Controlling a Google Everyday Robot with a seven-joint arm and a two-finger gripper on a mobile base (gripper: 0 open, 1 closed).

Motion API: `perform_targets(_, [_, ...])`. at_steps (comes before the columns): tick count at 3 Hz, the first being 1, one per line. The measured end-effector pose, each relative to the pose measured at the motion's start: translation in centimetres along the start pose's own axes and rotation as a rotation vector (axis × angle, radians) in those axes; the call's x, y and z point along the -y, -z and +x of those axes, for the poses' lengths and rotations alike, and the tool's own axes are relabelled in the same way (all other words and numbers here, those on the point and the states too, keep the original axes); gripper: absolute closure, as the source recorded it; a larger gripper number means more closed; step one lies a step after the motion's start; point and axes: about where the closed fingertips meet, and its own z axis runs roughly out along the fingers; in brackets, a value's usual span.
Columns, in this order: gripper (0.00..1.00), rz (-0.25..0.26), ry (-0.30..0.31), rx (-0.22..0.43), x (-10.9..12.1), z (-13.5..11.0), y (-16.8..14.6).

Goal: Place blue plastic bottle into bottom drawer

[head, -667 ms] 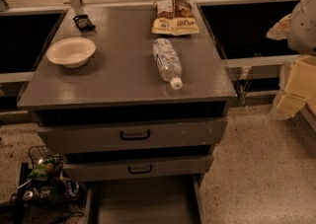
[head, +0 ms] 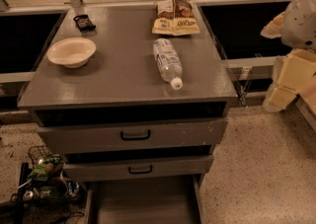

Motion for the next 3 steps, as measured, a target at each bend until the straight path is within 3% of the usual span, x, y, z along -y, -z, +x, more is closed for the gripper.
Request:
perform_targets(1, [0.0, -0.03, -0.011, 0.063, 2.7, -0.5, -1.7])
perform_targets(3, [0.0, -0.08, 0.029, 0.138, 8.1, -1.6, -4.8])
